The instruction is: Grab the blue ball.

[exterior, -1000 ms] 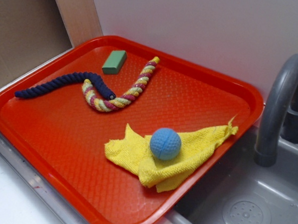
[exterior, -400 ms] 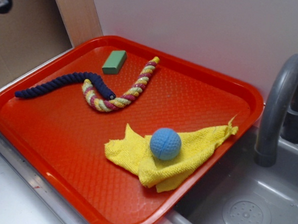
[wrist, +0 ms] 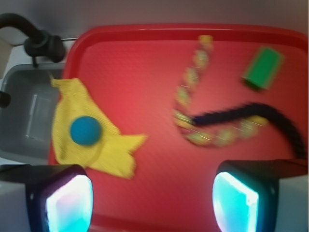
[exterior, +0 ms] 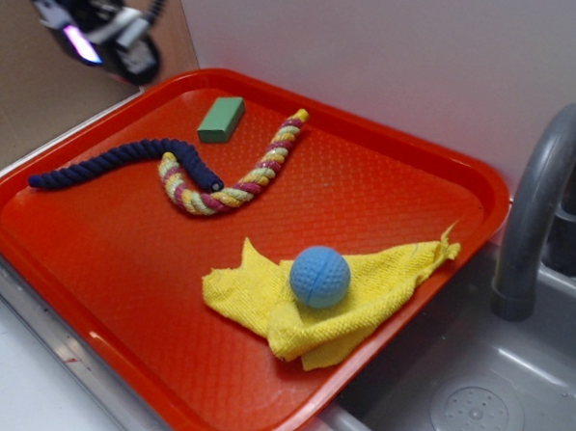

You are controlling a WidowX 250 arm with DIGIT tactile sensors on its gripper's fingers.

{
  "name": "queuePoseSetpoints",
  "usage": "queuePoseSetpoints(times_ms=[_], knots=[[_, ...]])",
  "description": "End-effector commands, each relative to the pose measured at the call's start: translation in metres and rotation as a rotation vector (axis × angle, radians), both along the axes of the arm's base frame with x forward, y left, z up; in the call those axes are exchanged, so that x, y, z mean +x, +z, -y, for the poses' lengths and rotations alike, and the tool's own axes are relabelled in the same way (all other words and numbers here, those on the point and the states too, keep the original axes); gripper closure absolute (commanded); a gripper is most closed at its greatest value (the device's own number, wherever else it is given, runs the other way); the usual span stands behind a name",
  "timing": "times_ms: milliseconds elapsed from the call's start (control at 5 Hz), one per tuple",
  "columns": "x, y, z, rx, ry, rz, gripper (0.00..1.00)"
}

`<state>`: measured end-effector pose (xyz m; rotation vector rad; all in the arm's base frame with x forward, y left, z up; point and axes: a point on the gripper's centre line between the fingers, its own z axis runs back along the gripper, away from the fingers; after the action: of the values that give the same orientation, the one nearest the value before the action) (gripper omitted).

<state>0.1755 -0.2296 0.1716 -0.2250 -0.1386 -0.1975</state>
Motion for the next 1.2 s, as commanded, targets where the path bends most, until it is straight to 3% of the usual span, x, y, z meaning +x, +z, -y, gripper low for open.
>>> queuePoseSetpoints(times_ms=[0, 200, 600, 800, 1000], knots=[[0.005, -0.031, 0.082, 0.004, -0.207, 0.022, 0.0], [0.007, -0.061, 0.101, 0.027, -0.276, -0.02, 0.0], [0.007, -0.103, 0.108, 0.105, -0.343, -0.081, 0.0], [0.001, -0.111, 0.115, 0.108, -0.388, -0.087, 0.0], [-0.005, -0.112, 0.122, 0.141, -0.411, -0.068, 0.96]])
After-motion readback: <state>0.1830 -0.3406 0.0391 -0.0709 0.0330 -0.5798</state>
